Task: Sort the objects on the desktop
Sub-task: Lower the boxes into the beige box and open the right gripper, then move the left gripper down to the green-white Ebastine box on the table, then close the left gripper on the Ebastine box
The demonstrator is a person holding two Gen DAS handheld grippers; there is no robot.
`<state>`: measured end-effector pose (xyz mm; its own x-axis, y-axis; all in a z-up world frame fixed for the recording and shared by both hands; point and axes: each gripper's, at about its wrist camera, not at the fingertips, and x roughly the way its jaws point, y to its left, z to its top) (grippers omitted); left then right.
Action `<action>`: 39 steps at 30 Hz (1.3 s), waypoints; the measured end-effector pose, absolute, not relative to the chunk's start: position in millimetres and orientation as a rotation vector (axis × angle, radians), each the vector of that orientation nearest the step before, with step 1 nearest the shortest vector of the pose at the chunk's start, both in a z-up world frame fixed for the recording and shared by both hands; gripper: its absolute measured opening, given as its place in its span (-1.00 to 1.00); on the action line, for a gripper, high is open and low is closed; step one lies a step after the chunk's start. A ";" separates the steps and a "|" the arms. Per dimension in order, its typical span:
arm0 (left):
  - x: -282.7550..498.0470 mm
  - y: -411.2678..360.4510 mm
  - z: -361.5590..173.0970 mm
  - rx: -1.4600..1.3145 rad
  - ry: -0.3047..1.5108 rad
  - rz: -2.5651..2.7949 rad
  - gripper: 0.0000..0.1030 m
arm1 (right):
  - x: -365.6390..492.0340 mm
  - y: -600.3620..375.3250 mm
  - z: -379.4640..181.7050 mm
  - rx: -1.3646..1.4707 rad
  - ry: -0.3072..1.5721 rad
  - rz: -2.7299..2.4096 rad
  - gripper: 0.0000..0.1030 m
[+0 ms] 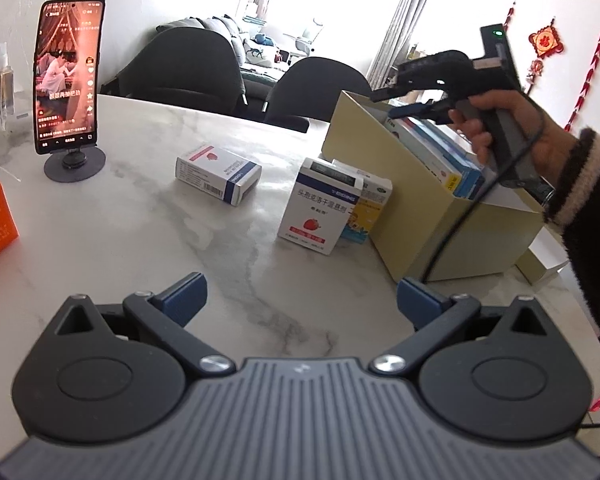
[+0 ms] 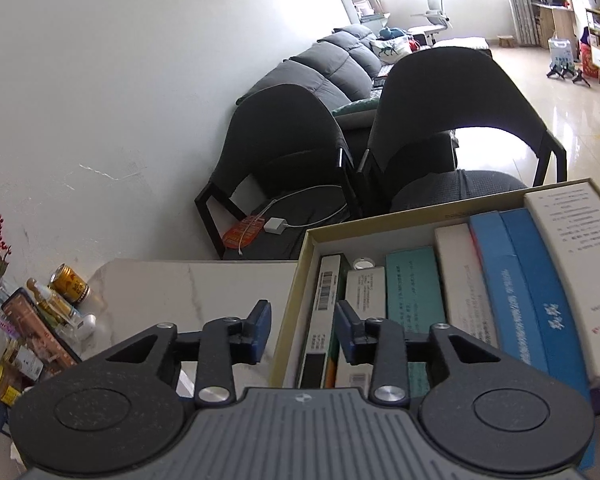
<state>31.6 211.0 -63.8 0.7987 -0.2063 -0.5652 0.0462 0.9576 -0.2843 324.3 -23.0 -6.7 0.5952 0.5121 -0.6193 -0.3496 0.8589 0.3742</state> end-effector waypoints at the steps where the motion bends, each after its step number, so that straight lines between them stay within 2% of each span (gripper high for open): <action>1: 31.2 211.7 -63.6 -0.264 0.632 -0.135 1.00 | 320.9 -24.9 -5.3 0.216 0.783 0.505 -0.13; 22: -3.0 254.2 -57.4 -0.221 0.643 0.061 1.00 | 250.4 -65.6 0.4 0.233 0.707 0.562 0.49; 28: -18.7 256.9 -67.2 -0.202 0.712 0.137 1.00 | 225.8 -78.2 -0.9 0.267 0.673 0.589 0.58; 39: -32.9 250.1 -94.1 -0.271 0.824 0.207 1.00 | 181.9 -93.0 -10.4 0.298 0.634 0.636 0.62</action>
